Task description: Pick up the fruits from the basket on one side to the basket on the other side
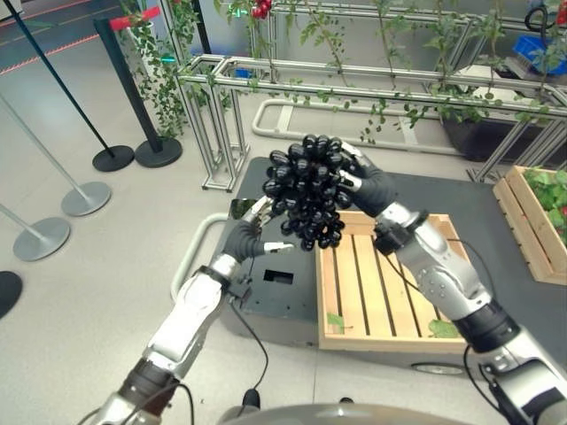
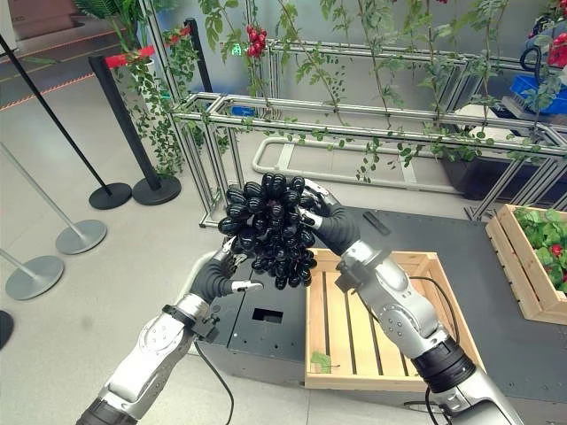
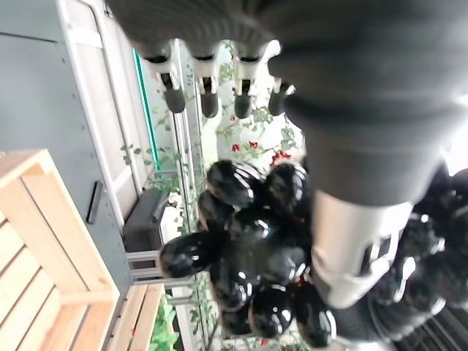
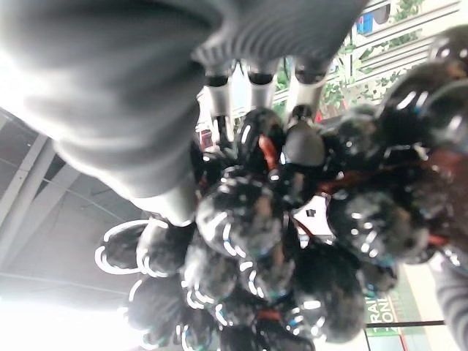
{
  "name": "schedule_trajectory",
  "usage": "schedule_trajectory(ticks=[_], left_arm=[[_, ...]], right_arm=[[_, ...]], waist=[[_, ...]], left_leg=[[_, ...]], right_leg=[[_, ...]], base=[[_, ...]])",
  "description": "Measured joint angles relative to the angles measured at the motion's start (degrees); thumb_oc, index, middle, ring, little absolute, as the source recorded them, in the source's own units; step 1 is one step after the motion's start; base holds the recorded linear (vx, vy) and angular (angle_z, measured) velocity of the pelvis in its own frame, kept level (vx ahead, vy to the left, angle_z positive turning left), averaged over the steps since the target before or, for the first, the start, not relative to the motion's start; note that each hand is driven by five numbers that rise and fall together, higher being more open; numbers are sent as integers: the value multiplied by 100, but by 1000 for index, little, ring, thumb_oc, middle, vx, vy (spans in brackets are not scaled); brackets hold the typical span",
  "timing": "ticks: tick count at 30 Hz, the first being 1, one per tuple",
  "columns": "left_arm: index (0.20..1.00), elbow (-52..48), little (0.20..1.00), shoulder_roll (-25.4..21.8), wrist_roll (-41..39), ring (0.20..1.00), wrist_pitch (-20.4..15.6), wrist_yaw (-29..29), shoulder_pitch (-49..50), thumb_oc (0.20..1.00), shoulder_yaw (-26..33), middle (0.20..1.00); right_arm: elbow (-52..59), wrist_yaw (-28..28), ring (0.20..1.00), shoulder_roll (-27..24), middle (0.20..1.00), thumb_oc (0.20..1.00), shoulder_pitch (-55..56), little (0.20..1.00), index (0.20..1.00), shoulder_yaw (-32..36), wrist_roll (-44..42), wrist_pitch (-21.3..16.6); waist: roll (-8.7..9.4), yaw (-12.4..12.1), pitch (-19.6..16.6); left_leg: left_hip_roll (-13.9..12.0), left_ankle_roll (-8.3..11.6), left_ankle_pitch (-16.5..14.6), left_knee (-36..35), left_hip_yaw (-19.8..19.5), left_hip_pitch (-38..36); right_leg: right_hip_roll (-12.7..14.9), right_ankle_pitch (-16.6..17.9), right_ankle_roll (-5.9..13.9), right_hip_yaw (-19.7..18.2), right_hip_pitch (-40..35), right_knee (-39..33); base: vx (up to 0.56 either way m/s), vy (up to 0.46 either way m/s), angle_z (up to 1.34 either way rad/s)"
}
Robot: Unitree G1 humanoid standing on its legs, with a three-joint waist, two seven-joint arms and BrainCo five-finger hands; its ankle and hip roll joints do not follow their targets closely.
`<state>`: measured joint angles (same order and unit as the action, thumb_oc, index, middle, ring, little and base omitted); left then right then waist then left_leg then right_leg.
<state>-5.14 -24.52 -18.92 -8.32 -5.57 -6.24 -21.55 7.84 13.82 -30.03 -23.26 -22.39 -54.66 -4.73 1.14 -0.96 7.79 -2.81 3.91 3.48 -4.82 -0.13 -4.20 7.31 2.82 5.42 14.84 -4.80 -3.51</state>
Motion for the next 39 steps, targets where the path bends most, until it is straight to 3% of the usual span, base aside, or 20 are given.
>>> schedule_trajectory(ticks=[16,29,30,31,32,33,34,39], left_arm=[[1000,110,1000,120,-224,1000,23,-60,-138,1000,-233,1000],[1000,276,1000,185,-266,1000,35,45,-169,1000,-434,1000],[953,292,953,185,-271,953,36,49,-169,953,-434,953],[548,303,548,197,-285,548,37,50,-169,548,-435,548],[451,303,451,197,-314,451,37,49,-169,451,-436,451],[288,310,288,200,-321,288,38,49,-169,288,-437,288],[200,316,200,200,-321,200,39,50,-169,200,-436,200],[200,324,200,211,-326,200,47,62,-169,200,-449,200]], right_arm=[[-12,-58,200,535,200,200,-216,200,200,-565,6,-1],[-25,-57,200,687,200,200,-241,200,200,-782,-2,-3],[-25,-57,200,698,200,200,-241,200,200,-783,-2,-3],[-28,-57,200,719,200,200,-240,200,200,-783,-2,-3],[-31,-57,200,721,200,200,-240,200,200,-783,-3,-3],[-31,-57,200,721,200,200,-240,200,200,-781,-3,-3],[-31,-57,200,721,200,200,-240,200,200,-778,-4,-3],[-45,-59,200,737,200,200,-238,200,200,-778,-71,-6]], waist=[[-1,-5,-2],[-3,-12,-5],[-3,-14,-5],[-3,-12,-5],[-3,-12,-5],[-3,-13,-5],[-3,-13,-5],[-4,-10,-5]], left_leg=[[10,0,0,13,-15,6],[27,1,1,71,-138,100],[28,1,1,71,-140,101],[29,1,1,72,-141,101],[30,1,1,73,-142,102],[29,1,1,74,-144,102],[30,1,1,76,-144,103],[31,1,2,90,-150,107]], right_leg=[[9,0,0,18,-7,7],[24,-3,0,144,-4,18],[25,-3,0,145,-4,18],[27,-3,0,146,-5,18],[27,-3,0,146,-5,19],[27,-3,0,148,-6,19],[28,-3,0,148,-6,20],[29,-3,0,151,-9,24]], base=[[0,0,0],[1,2,4],[0,0,0],[0,0,0],[0,0,0],[0,0,0],[0,0,0],[0,0,0]])
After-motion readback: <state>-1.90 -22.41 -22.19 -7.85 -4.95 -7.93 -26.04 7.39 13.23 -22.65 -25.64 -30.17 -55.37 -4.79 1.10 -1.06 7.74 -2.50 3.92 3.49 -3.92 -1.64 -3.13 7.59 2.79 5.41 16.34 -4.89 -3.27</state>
